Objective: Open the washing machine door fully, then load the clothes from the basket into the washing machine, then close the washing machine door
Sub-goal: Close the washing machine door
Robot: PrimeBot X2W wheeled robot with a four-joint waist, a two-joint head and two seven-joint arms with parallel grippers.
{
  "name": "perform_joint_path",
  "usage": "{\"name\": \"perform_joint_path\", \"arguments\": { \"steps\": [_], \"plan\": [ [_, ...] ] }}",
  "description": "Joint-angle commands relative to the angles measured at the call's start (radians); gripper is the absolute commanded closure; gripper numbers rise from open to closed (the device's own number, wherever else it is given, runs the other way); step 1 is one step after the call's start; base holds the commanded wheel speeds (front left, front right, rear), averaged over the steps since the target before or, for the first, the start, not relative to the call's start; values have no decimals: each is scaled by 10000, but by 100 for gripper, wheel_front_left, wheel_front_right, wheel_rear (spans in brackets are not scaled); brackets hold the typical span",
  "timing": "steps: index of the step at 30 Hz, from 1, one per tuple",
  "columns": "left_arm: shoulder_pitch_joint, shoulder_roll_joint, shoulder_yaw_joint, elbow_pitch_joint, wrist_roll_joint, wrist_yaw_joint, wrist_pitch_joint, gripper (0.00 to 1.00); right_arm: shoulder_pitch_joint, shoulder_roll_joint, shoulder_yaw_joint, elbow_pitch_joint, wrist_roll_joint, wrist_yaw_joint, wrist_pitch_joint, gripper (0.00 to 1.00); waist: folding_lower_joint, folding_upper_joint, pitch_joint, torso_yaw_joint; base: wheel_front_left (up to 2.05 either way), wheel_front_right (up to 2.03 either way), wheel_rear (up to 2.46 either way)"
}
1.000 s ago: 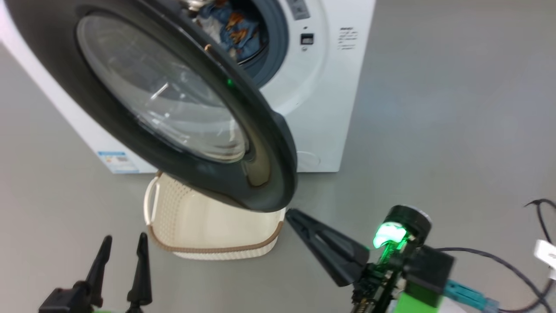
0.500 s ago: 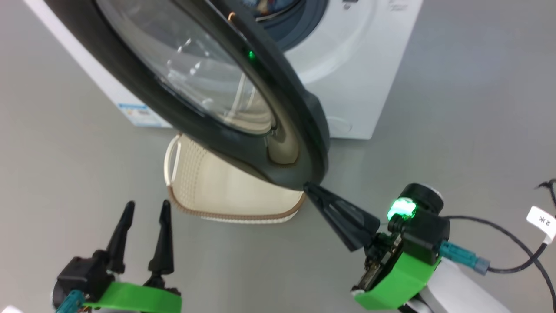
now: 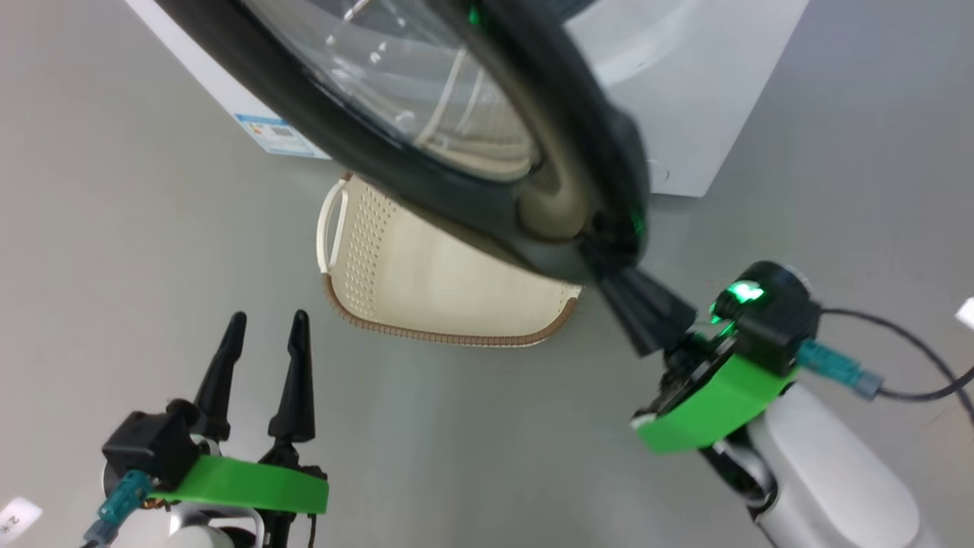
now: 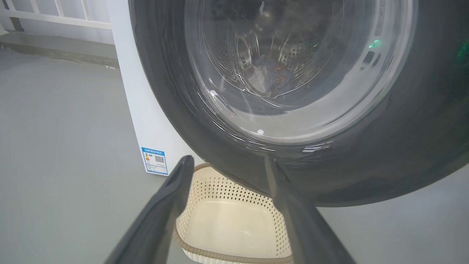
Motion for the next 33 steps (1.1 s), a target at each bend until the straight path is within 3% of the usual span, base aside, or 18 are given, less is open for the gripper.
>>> {"name": "perform_joint_path", "arguments": {
  "steps": [1, 5, 20, 33],
  "plan": [
    [-267, 122, 310, -175, -62, -27, -65, 0, -192, 154, -198, -104, 24, 12, -48, 100, -1, -1, 167, 86, 0, 0, 0],
    [-444, 122, 122, -204, -140, -61, -65, 0, -575, 384, -1169, 175, -251, 12, -48, 100, -1, -1, 510, 178, 0, 0, 0],
    [-926, 122, -324, -330, -479, -48, -65, 0, -2887, 602, -2724, 1329, -339, 12, -48, 100, -1, -1, 1579, 447, 0, 0, 0],
    [-1187, 122, -789, -520, -612, 55, -65, 0, -4993, 346, -3093, 2136, -221, 12, -48, 100, -1, -1, 2184, 591, 0, 0, 0]
  ]
}}
